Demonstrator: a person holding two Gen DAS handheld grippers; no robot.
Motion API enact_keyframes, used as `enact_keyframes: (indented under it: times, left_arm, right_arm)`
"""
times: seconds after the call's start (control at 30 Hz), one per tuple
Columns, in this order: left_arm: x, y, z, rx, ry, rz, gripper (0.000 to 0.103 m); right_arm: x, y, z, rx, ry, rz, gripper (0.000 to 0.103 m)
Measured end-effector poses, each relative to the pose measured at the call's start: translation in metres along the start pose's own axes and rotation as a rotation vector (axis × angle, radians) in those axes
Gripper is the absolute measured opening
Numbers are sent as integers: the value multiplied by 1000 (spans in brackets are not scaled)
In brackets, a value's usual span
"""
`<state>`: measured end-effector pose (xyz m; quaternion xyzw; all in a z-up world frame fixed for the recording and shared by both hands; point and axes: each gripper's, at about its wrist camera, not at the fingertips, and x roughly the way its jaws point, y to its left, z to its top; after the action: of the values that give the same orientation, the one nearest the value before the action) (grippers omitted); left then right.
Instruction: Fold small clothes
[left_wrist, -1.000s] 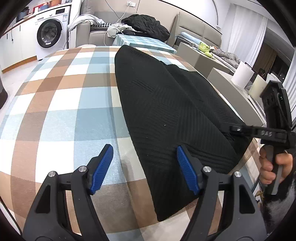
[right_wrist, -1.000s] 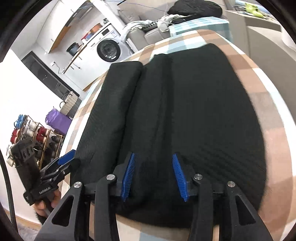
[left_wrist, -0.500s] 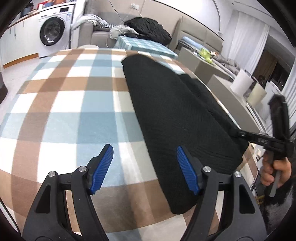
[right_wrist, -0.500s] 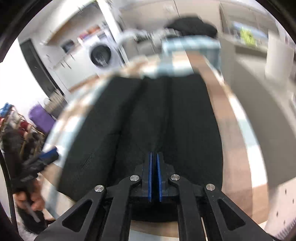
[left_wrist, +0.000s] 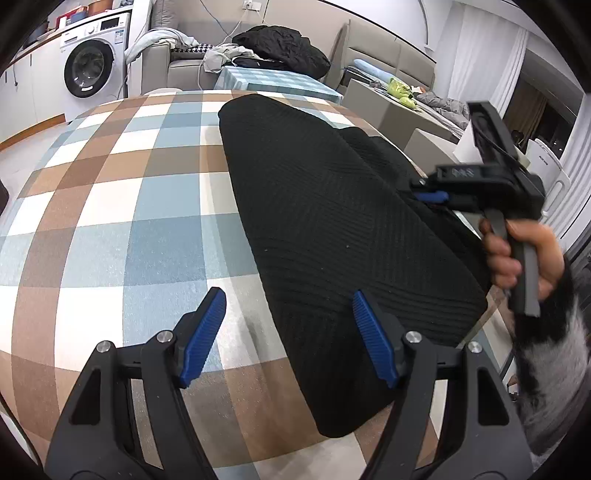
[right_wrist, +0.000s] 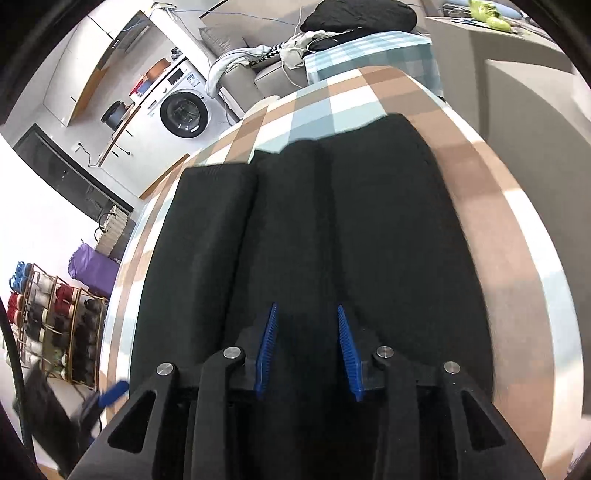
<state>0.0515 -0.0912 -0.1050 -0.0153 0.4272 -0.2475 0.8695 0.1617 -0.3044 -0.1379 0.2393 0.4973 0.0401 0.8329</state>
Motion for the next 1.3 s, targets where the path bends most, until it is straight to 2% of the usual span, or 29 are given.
enact_keyframes:
  times: [0.03, 0.07, 0.1, 0.17, 0.2, 0.27, 0.37, 0.43, 0.53, 0.6, 0.67, 0.73, 0.87, 0.93, 0.97, 1.03, 1.1, 1.17, 1.23, 1.3]
  left_arm:
    - [0, 1, 1, -3, 1, 1, 69]
    - [0, 2, 2, -6, -1, 1, 69]
    - [0, 3, 4, -8, -5, 4, 69]
    - [0, 5, 6, -10, -10, 12, 69]
    - [0, 6, 7, -13, -11, 12, 69]
    - [2, 9, 9, -20, -9, 6, 69]
    - [7, 10, 10, -21, -1, 4, 69]
    - [7, 10, 10, -16, -1, 8, 69]
    - [6, 12, 9, -19, -2, 6, 69]
    - [8, 14, 9, -27, 0, 4, 69]
    - [10, 15, 9, -33, 2, 1, 69]
    - [10, 14, 8, -32, 3, 0, 69]
    - [8, 13, 8, -29, -5, 1, 69]
    - [7, 15, 8, -37, -8, 2, 69]
    - [6, 16, 9, -42, -10, 2, 69]
    - [4, 17, 9, -48, -14, 4, 69]
    - [2, 17, 10, -45, -13, -1, 69]
    - [2, 16, 9, -32, -12, -9, 69]
    - [4, 13, 8, -22, -4, -9, 69]
    - [8, 12, 6, -17, 10, -12, 69]
  right_arm:
    - [2, 1, 4, -6, -2, -13, 25]
    - [4, 5, 11, -24, 1, -36, 10]
    - [2, 12, 17, -55, -17, -39, 6]
    - [-17, 24, 16, -115, -101, -18, 5]
    - [-28, 31, 15, -147, -142, -38, 5]
    - [-34, 31, 16, -155, -161, -92, 5]
    - [-12, 17, 20, -138, -85, -182, 6]
    - [2, 6, 21, -103, -13, -204, 8]
    - [-14, 11, 17, -101, -44, -153, 23]
    - [-31, 18, 12, -90, -78, -72, 37]
    - [-40, 26, 5, -67, -76, 28, 39]
    - [-33, 41, 1, -80, -35, 104, 39]
    - [-3, 58, -4, -87, 44, 102, 39]
    - [17, 58, -5, -56, 96, 100, 32]
    - [24, 58, -6, -42, 107, 88, 20]
    - [17, 60, -3, -51, 67, 97, 10]
    - [-12, 71, -2, -102, -17, 99, 9]
    - [-27, 77, -1, -126, -52, 57, 9]
    - [-26, 77, -3, -139, -41, -1, 9]
    - [-7, 73, -4, -138, 9, -65, 10]
